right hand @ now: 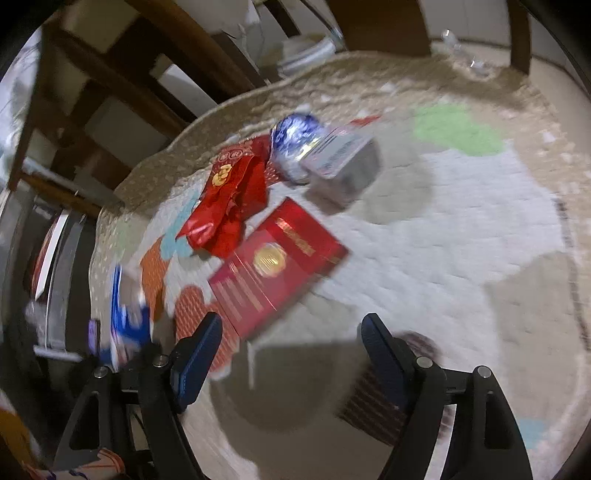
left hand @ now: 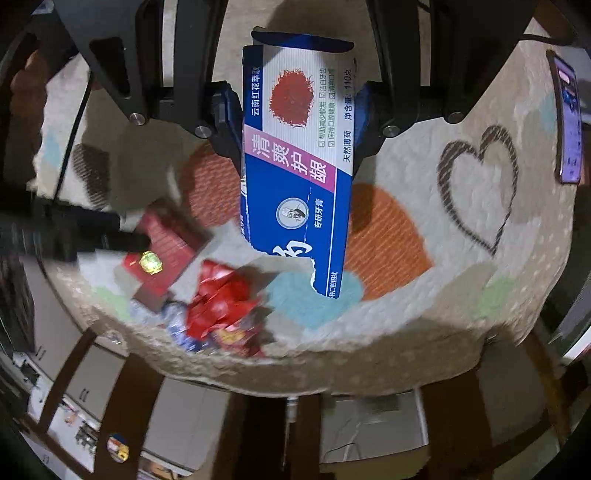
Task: Collect trash
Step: 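Grasp the blue toothpaste box with the left tool while the right tool grasps the red SHUANGXI box, then carry both boxes to the purple wastebasket and open both tools over it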
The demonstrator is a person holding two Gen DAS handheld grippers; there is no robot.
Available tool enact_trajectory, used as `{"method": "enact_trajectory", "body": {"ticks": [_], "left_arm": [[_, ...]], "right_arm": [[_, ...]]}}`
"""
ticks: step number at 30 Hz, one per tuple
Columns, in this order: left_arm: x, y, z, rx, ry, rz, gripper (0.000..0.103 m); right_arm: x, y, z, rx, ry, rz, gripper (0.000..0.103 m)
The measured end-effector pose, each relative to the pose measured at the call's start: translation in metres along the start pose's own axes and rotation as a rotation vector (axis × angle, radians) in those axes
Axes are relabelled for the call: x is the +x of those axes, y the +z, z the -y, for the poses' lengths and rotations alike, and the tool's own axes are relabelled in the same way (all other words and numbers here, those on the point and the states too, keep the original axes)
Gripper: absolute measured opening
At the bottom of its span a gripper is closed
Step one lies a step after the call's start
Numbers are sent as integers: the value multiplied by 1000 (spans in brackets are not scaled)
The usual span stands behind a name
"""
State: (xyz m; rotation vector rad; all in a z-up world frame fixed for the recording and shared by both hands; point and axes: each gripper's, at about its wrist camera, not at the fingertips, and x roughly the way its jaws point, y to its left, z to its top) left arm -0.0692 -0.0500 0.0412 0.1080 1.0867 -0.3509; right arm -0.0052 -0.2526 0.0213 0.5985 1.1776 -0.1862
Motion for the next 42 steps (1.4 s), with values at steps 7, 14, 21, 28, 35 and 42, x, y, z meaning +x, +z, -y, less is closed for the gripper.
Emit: {"method": "enact_trajectory", "body": {"ticks": [7,14,21,28,35,42], "left_arm": [[16,-14,-22,-59,-9,-39,46],[16,-16,-25,-69,-25,-20,46],[16,-20,-26,-96,-4,-5,55],[6,-25,-24,-104,-8,-3,46],[-18,-30,-14,-91,-26,22,46],[-37,-28,16,-14,-5,36,46]], "right_arm": [[32,28,-20,117,-75,-7,86],[55,38,-53,25,-280,17,86],[58,24,-67,-100,-355,29,63],[36,2,-45,-133,-314,21,61],[2,-25,-5,-114,-266,43,61],[-25,-42,29,-84,-240,84,61]]}}
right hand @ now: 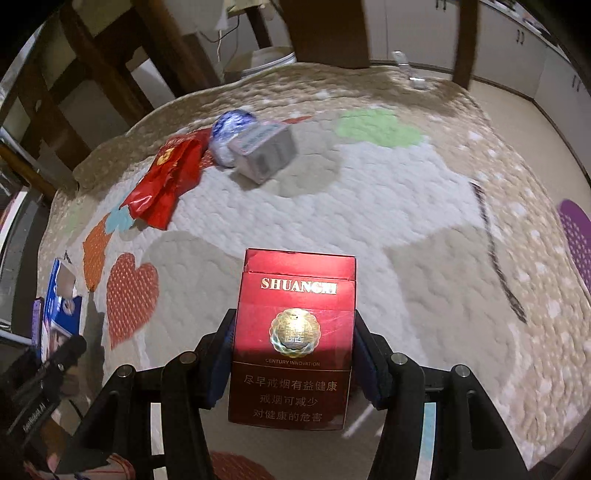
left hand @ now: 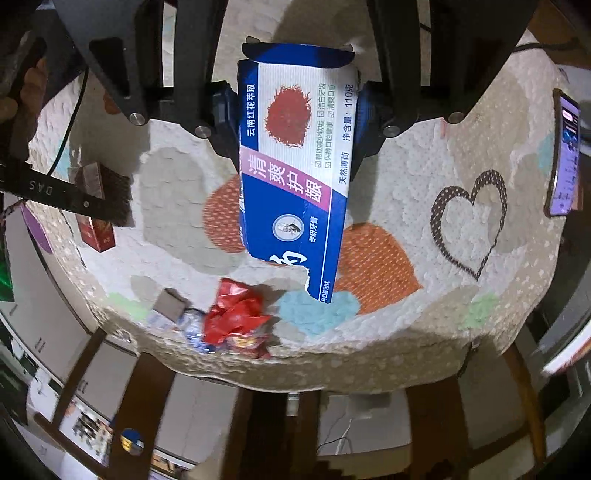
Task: Collect trash
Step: 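Carry both boxes to the purple wastebasket and open both tools over it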
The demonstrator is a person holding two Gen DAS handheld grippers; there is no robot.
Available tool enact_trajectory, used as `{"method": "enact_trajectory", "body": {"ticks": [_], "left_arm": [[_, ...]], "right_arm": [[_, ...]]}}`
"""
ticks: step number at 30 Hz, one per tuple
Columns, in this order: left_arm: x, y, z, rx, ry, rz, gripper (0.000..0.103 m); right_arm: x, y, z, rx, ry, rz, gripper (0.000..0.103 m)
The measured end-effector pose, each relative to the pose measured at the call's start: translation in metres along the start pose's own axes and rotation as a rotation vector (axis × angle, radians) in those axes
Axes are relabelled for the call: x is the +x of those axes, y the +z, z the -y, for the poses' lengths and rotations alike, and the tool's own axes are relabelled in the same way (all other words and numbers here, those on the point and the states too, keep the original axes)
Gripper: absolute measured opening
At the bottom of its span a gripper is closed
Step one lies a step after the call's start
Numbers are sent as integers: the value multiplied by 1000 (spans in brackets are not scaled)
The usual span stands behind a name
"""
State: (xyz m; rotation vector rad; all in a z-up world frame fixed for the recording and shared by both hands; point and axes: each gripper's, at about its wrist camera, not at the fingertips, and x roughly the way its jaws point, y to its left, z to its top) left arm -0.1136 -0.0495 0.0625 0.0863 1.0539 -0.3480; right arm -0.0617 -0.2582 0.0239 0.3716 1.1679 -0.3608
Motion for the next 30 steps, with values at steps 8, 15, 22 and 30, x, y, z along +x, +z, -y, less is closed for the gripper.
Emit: {"method": "enact_trajectory", "body": {"ticks": [8,15,22,30], "left_arm": [[-9,4,40,105,18,2,46],[-17,6,79,204,19,15,46],[-19,8,119,288,15,16,46],[-16,17,162,370,-25,6,46]], "right_arm": [[-45,-27,50,50,-8,75,61],[-66,-37,86,99,-23,129,61],[-80,-43,115,145,-31,171,61],[-99,-47,154,205,-46,226,61]]}}
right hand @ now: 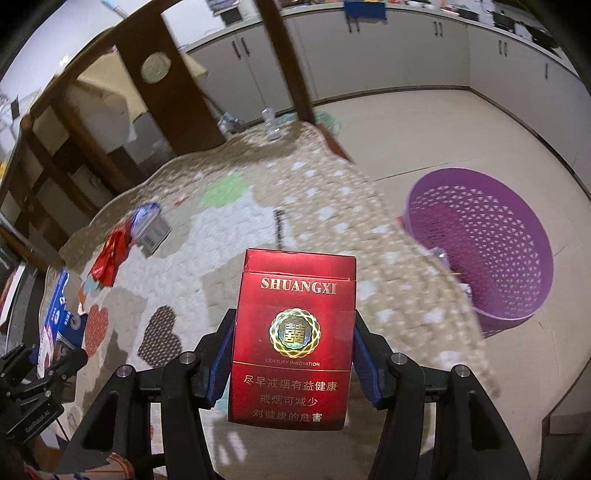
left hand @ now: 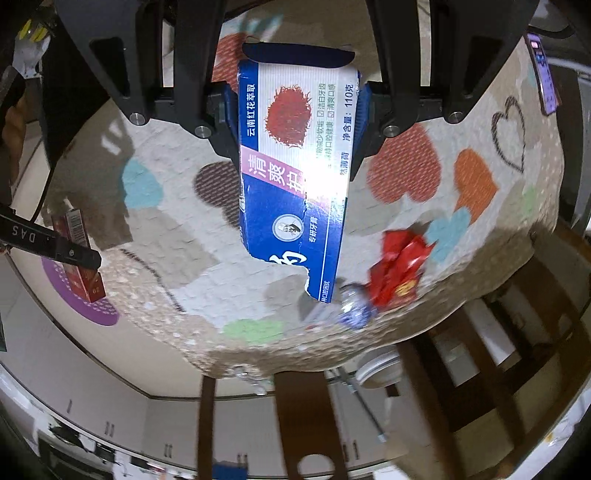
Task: Collect trash
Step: 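Carry both boxes to the purple wastebasket and open both tools over it, then move both tools back over the mat toward the red wrapper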
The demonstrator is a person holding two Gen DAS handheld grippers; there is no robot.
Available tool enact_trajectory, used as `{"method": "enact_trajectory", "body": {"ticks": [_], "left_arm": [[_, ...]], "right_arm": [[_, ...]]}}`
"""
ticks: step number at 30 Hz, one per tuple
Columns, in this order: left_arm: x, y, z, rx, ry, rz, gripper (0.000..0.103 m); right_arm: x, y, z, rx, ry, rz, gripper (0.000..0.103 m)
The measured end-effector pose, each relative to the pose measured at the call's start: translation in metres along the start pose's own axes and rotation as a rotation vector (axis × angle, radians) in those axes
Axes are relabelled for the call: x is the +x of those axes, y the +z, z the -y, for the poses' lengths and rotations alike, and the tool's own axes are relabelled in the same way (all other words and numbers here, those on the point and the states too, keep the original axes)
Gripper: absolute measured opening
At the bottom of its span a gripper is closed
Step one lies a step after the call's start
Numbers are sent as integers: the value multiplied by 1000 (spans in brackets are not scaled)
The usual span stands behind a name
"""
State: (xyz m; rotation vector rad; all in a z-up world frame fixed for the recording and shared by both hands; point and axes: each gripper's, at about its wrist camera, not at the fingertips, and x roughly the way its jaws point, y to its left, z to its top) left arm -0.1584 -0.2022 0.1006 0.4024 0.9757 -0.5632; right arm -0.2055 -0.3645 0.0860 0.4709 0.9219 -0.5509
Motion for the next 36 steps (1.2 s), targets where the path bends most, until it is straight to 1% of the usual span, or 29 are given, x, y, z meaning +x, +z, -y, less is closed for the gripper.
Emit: {"method": "enact_trajectory", "body": {"ticks": [5,8,12,14,17,20,23,29,31,33,35,36], "left_arm": [[2,31,29,55,-50,17,46],[4,55,55,100,-98,33,46],[11,85,99,160,-176,33,46],[17,101,127,192,-222,36,46],[29,118,161,226,-272,30,46],[48,132,196,252,-318,4,46],[66,143,220,249,-356,-32,46],[86,155,249,244,-407,-59,46],[88,157,253,242,-428,-64,50],[87,158,255,242,-445,-53,62],[83,157,252,243,-452,-35,66],[81,157,251,243,-454,-30,67]], "right_arm": [[-18,6,35,58,-22,46,61],[-29,10,66,100,-54,77,61],[-36,13,106,164,-93,102,61],[-40,14,129,207,-104,111,61],[-42,19,154,240,-124,128,61],[-39,25,172,260,-140,135,61],[-32,31,187,273,-145,132,61],[-18,41,202,278,-139,119,61],[-16,43,206,285,-127,115,62],[-14,43,209,298,-118,110,63],[-12,43,211,306,-114,110,65],[-13,42,212,308,-116,111,65]]}}
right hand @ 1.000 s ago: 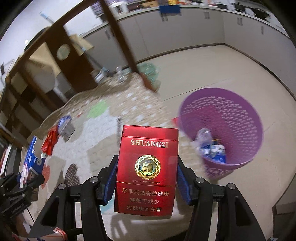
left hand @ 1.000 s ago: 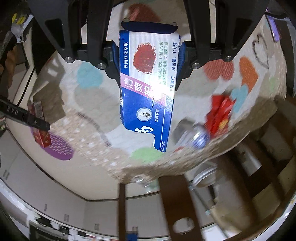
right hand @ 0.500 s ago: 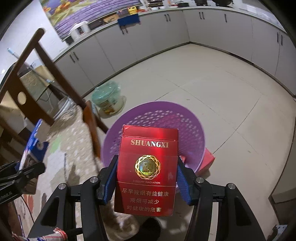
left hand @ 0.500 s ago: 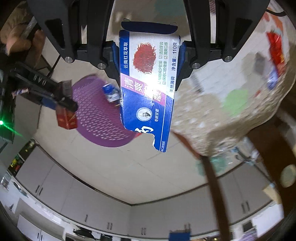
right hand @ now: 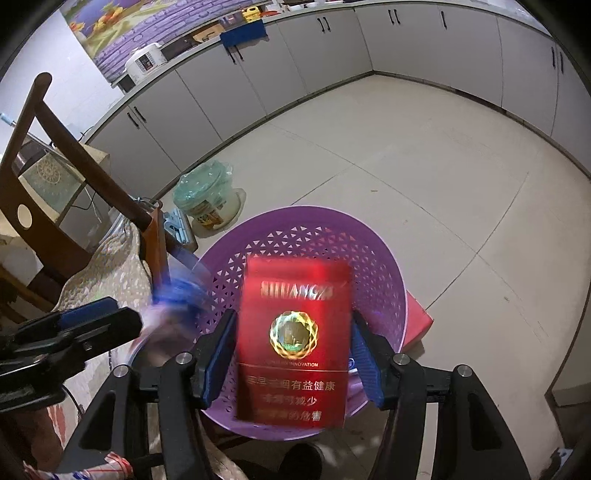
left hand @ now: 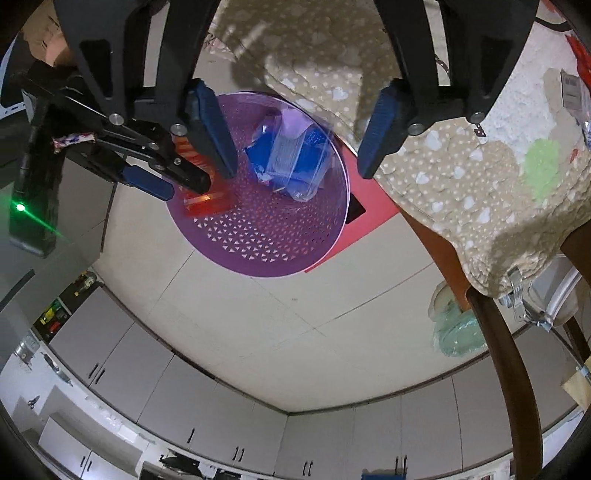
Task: Collect trash
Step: 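Move both tools back over the mat toward the red wrapper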
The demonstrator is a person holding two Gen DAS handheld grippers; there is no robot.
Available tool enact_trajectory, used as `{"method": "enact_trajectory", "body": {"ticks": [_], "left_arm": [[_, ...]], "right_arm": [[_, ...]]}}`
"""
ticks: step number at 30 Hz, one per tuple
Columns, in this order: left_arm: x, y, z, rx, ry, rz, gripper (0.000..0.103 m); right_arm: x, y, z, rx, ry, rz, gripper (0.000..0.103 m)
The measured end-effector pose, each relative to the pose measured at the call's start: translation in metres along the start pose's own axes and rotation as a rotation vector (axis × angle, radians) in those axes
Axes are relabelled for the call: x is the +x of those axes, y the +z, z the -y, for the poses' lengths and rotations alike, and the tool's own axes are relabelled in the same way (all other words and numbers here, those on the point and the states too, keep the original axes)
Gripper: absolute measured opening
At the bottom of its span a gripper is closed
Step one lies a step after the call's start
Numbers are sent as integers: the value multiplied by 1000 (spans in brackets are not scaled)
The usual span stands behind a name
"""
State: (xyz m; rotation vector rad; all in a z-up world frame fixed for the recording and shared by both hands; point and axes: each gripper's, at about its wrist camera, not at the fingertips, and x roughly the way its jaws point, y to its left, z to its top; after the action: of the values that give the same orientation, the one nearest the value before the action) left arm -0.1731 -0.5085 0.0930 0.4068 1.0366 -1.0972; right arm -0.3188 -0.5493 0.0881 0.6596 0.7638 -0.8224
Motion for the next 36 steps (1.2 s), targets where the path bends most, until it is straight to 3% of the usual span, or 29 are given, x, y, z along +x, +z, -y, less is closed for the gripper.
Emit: {"method": "enact_trajectory", "body": {"ticks": [7,15,21,29,33,36], "left_arm": [[-24,-18,-7,-21,16,35,67],[-63,-64,-41,-71,116,55,68],[-100,-107,-109,-199,205,74,68],[-154,-182,-234,-340,460,90,71],[-167,-204,-293,-415,506,88,72],[-164,-207,-320,-430,482,91,73]], "right_arm": [[-6,-5,4,12,-10,1,68],[-28,-17,-20,-16,-6,21,70],[-38,-29,-60,-78,2,17,71],[-34,-55,-140,-220,59,-35,75],[-22,-68,-185,-301,97,-74,75],[-10,-76,-217,-341,135,-110,75]]}}
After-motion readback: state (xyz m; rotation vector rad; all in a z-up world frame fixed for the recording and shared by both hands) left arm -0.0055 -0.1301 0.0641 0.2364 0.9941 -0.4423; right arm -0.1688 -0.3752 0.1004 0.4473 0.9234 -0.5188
